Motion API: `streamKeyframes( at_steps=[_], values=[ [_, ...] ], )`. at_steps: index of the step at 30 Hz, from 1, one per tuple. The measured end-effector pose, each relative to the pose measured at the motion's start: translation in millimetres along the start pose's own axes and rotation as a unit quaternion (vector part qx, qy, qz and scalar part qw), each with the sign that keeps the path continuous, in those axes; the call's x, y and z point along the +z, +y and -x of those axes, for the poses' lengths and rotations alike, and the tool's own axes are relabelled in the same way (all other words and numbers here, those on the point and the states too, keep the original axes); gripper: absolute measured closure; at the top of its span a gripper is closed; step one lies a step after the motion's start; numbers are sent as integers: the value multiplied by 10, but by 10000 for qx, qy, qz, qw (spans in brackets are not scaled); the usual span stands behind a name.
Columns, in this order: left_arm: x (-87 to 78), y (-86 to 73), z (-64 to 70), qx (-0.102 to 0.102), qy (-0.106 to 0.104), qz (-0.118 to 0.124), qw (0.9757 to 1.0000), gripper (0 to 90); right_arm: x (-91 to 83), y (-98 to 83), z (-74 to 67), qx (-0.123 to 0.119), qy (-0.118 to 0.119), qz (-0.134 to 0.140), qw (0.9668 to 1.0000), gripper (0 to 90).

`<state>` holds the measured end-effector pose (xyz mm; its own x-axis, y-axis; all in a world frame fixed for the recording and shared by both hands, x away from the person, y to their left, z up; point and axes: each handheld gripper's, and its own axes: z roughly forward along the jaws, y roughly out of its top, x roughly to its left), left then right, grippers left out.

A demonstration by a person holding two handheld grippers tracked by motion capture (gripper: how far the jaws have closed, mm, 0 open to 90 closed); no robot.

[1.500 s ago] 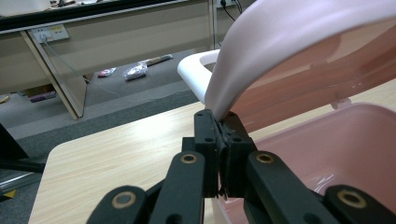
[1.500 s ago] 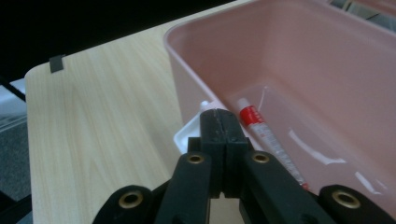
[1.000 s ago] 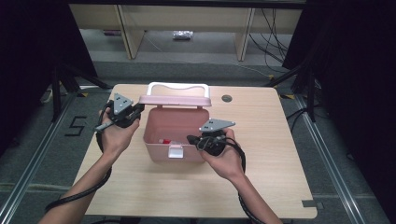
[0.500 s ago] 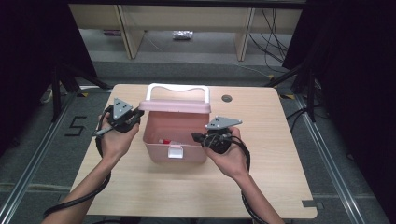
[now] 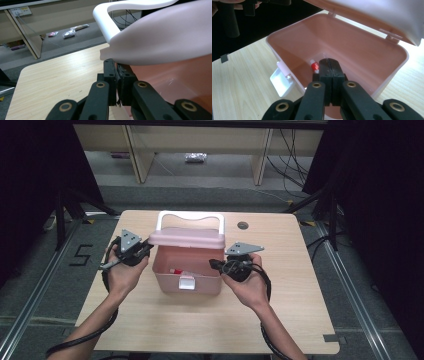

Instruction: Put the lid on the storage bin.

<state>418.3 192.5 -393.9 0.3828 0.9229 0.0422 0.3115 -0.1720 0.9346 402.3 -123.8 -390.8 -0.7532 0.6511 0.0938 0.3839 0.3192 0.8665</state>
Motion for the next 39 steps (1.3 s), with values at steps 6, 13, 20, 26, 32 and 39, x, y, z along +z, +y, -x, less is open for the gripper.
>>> streamKeyframes(
  at_steps=[6,13,20,26,32,39],
  values=[
    [-2,-53,2,43,2,-63,10000,900,-29,2,19,209,-31,-42,9998,900],
    [6,-116,-6,-35,-40,-141,9999,900,-46,18,67,68,-63,28,10000,900],
    [-25,-167,-34,-40,-33,-158,9999,900,-56,6,71,114,-75,113,9998,900],
    [-91,-217,-87,-53,45,-66,10000,897,-58,-32,58,242,-69,22,9997,900],
    [-196,-294,-108,-95,-46,60,9999,844,-54,-56,60,188,-60,-11,9998,900],
    [-320,-400,-124,-33,-27,238,9997,680,-81,-101,67,60,-149,-72,9998,900]
  ],
)
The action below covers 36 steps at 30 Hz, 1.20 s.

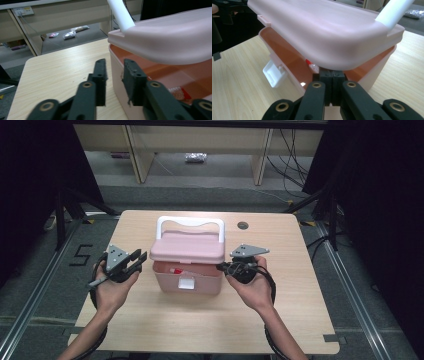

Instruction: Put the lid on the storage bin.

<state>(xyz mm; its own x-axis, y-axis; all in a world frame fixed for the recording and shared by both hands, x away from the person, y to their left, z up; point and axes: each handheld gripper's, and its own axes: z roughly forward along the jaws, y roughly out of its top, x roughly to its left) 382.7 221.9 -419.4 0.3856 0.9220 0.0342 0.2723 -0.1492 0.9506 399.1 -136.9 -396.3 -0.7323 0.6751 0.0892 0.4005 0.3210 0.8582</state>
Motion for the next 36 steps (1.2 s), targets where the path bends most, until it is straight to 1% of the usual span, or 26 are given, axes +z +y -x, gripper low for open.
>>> streamKeyframes(
  at_steps=[1,3,4,5,6,7,9,10,12,14,15,18,19,20,21,22,23,24,26,27,29,30,31,32,35,36],
  values=[
    [-16,-13,-1,5,17,-4,10000,648,-16,-13,-11,116,-14,-80,9999,900],
    [-36,-32,-16,39,15,28,10000,601,-8,-30,11,-4,42,-27,10000,900],
    [-43,-42,-21,11,1,62,10000,582,-17,-39,-5,168,25,-58,9998,900],
    [-50,-53,-25,-31,27,75,10000,572,-16,-44,9,49,22,-60,10000,900],
    [-64,-60,-30,-9,69,67,10000,564,-19,-54,14,5,-6,-63,10000,900],
    [-67,-71,-30,-25,81,90,9999,560,-25,-63,15,5,-46,-51,10000,900],
    [-69,-95,-32,-53,74,85,9999,552,-33,-75,16,14,-3,-85,10000,900],
    [-72,-107,-32,-55,92,52,9999,549,-33,-83,14,48,-20,-75,10000,900],
    [-70,-133,-34,-106,105,31,9999,547,-43,-96,25,-10,-79,-65,9999,900],
    [-66,-152,-42,-125,117,8,9999,546,-56,-109,27,-3,-130,-107,9999,900],
    [-63,-161,-46,-136,130,-13,9998,547,-62,-117,17,102,-141,-147,9997,900],
    [-49,-192,-49,-182,154,-35,9997,552,-66,-136,43,-51,-208,-33,9998,900],
    [-46,-198,-48,-189,153,-40,9997,552,-72,-141,49,-38,-209,-30,9998,900],
    [-45,-206,-47,-186,148,-66,9997,552,-82,-145,41,27,-275,-53,9996,900],
    [-45,-211,-47,-186,149,-77,9997,550,-87,-151,43,5,-326,-59,9995,900],
    [-42,-218,-45,-196,149,-66,9997,548,-89,-156,49,-29,-320,-90,9994,900],
    [-42,-222,-45,-195,146,-60,9997,547,-90,-163,50,-7,-305,-103,9995,900],
    [-44,-226,-46,-195,151,-65,9997,547,-100,-165,42,42,-343,-127,9993,900],
    [-49,-231,-50,-206,169,-69,9996,547,-116,-172,57,10,-387,-143,9991,900],
    [-50,-234,-53,-216,173,-75,9996,547,-117,-176,63,6,-420,-82,9991,900],
    [-43,-245,-59,-252,169,-52,9995,547,-122,-194,62,109,-434,-114,9989,900],
    [-41,-248,-62,-252,169,-53,9995,547,-136,-196,87,37,-422,-105,9990,900],
    [-44,-250,-63,-258,187,-81,9995,547,-145,-196,99,-31,-502,-94,9987,900],
    [-41,-255,-66,-264,189,-81,9994,547,-157,-199,89,74,-520,-137,9985,900],
    [-39,-263,-72,-309,180,-31,9994,547,-159,-212,112,11,-506,-110,9987,900],
    [-43,-264,-75,-334,182,-10,9993,547,-165,-215,118,-12,-550,-95,9984,900]
  ],
)
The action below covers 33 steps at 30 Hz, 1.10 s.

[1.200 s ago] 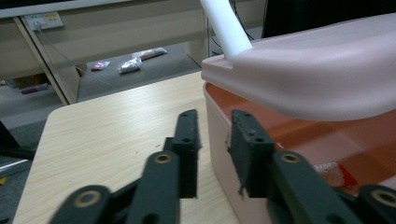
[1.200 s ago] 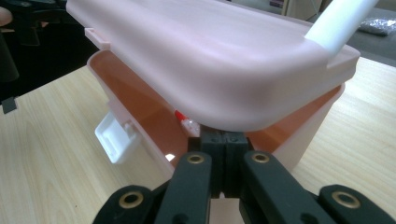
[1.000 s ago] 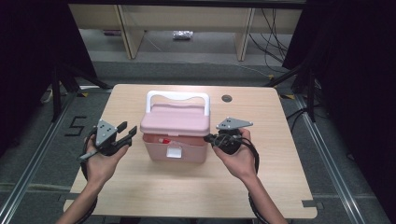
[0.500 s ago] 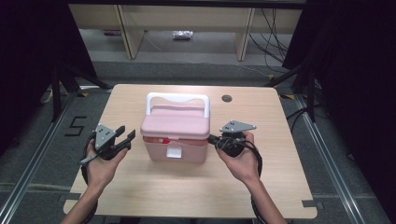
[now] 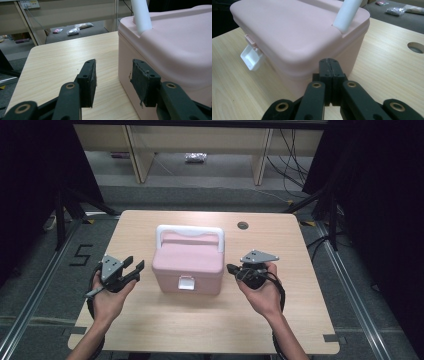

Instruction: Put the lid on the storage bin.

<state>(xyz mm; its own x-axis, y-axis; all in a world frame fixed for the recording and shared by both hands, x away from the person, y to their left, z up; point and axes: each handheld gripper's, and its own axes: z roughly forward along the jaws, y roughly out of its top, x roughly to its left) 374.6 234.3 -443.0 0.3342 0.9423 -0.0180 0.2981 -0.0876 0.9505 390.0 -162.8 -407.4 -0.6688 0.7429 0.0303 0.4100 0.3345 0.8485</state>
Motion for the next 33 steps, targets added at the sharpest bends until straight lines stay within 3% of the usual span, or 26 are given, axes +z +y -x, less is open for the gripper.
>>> streamKeyframes(
  at_steps=[1,4,5,6,7,8,13,14,16,18,19,20,21,22,23,25,26,30,32,33],
  values=[
    [-6,0,-1,-16,18,-9,10000,546,-3,-9,-9,120,23,-24,9999,900],
    [-11,-12,-22,-83,-11,78,9999,534,-3,-27,36,17,-31,63,10000,900],
    [-18,-15,-27,-103,-18,89,9999,527,-13,-34,35,146,18,16,9999,893],
    [-21,-20,-32,-141,-23,108,9998,520,-26,-40,59,54,-51,-7,10000,888],
    [-24,-25,-38,-176,-2,128,9998,512,-26,-52,61,146,-63,52,9999,887],
    [-28,-31,-50,-222,14,150,9996,505,-42,-56,95,4,-138,43,9999,884],
    [-33,-63,-81,-355,-35,318,9989,472,-68,-127,166,195,-152,61,9997,850],
    [-35,-76,-88,-374,-30,330,9988,468,-90,-138,198,69,-218,41,9997,844],
    [-34,-108,-103,-417,-15,366,9985,461,-104,-177,230,144,-189,86,9997,823],
    [-43,-136,-114,-421,-3,380,9984,458,-141,-204,255,219,-282,59,9993,802],
    [-52,-159,-122,-435,-2,398,9983,456,-146,-221,285,92,-283,95,9995,790],
    [-64,-178,-130,-434,-2,416,9982,455,-171,-243,282,254,-329,92,9991,777],
    [-78,-198,-139,-448,3,415,9981,453,-190,-259,298,244,-373,107,9989,762],
    [-89,-214,-148,-447,13,415,9981,452,-204,-274,340,78,-400,170,9990,753],
    [-108,-239,-166,-450,34,407,9981,450,-216,-291,336,248,-417,177,9987,746],
    [-135,-274,-196,-466,79,401,9981,445,-251,-330,372,306,-463,182,9983,731],
    [-147,-296,-218,-468,105,400,9980,444,-279,-337,400,197,-540,146,9982,725],
    [-195,-401,-312,-455,218,353,9981,440,-351,-421,463,189,-718,185,9971,710],
    [-222,-446,-351,-432,272,332,9981,438,-396,-474,462,388,-739,135,9964,698],
    [-241,-479,-383,-463,306,356,9978,438,-400,-508,489,313,-747,210,9965,693]
  ],
)
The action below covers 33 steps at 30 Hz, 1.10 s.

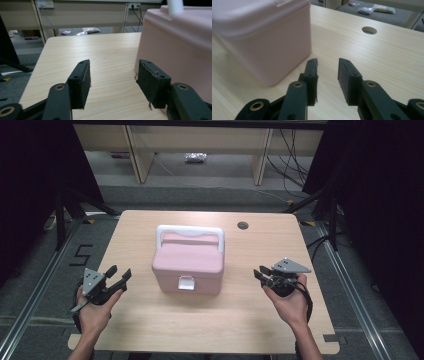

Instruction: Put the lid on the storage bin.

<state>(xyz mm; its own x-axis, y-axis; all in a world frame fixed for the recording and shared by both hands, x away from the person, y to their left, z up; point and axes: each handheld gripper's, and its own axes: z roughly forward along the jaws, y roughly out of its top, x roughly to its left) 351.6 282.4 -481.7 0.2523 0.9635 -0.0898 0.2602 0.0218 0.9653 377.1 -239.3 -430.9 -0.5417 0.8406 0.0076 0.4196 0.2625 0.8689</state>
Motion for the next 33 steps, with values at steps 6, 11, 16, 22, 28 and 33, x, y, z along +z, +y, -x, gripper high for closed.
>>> streamKeyframes(
  at_steps=[6,11,16,22,28,33],
  values=[
    [-79,-120,-163,3,255,-7,9997,432,-89,-201,131,97,-262,-77,9996,675],
    [-97,-217,-249,22,374,8,9993,425,-110,-363,196,241,-406,-171,9987,658],
    [-95,-289,-266,34,403,88,9991,420,-112,-499,274,173,-557,-142,9982,648],
    [-85,-333,-261,94,402,129,9991,415,-107,-665,315,392,-628,-141,9972,634],
    [-89,-341,-244,102,373,235,9990,410,-102,-752,318,490,-662,-62,9966,629],
    [-100,-325,-237,108,384,198,9990,406,-87,-757,315,494,-651,-47,9966,622]
  ],
)
